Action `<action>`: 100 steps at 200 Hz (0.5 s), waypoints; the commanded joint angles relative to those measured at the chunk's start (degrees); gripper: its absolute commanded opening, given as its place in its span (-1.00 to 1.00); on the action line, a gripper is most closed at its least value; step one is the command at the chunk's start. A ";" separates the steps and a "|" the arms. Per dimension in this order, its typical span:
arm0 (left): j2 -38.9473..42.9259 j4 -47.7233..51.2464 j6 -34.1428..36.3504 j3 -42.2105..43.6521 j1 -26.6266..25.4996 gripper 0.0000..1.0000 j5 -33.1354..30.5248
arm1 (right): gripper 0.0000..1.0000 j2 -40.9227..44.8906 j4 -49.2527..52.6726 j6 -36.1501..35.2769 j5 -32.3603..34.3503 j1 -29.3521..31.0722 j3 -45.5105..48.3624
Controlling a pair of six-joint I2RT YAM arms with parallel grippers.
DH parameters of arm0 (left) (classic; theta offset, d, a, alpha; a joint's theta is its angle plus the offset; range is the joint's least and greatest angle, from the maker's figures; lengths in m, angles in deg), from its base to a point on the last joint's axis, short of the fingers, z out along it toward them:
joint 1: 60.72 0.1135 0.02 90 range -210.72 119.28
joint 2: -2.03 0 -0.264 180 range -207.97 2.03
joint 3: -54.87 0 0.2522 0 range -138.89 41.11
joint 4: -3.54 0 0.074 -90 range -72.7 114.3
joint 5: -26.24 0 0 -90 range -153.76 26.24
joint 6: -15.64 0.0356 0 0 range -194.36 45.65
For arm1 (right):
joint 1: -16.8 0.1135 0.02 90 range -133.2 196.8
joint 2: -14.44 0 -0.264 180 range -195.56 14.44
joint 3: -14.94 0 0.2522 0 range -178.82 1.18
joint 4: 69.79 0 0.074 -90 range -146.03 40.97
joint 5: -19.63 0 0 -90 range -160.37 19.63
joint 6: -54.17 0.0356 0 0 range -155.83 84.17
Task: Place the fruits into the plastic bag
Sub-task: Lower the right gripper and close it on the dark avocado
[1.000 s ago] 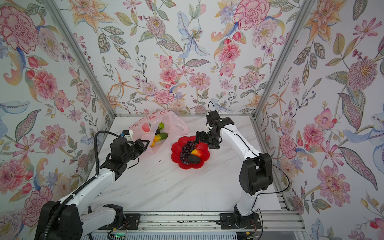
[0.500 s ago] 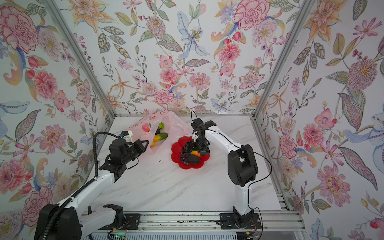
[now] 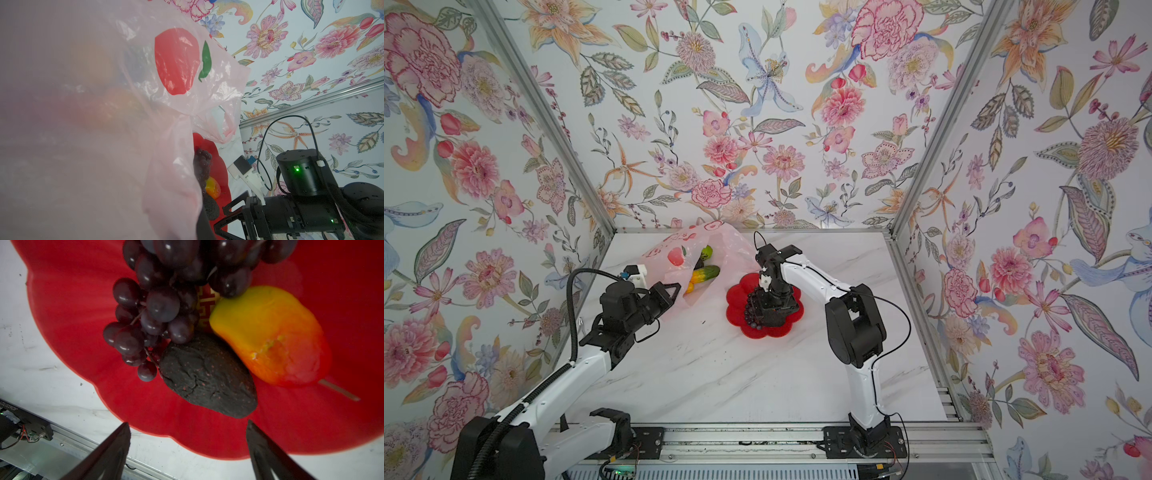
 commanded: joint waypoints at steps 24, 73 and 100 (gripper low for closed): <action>1.00 -1.09 -1.18 0.89 0.29 -1.00 -1.24 | 0.75 -3.26 1.64 -4.07 3.73 0.89 -2.85; 1.68 -0.32 -1.32 1.04 0.37 -1.00 -1.51 | 0.74 -6.31 1.56 -5.72 4.76 1.15 -4.35; 1.90 0.08 -1.39 1.08 0.38 -1.00 -1.46 | 0.72 -7.61 1.58 -6.20 5.47 1.33 -4.70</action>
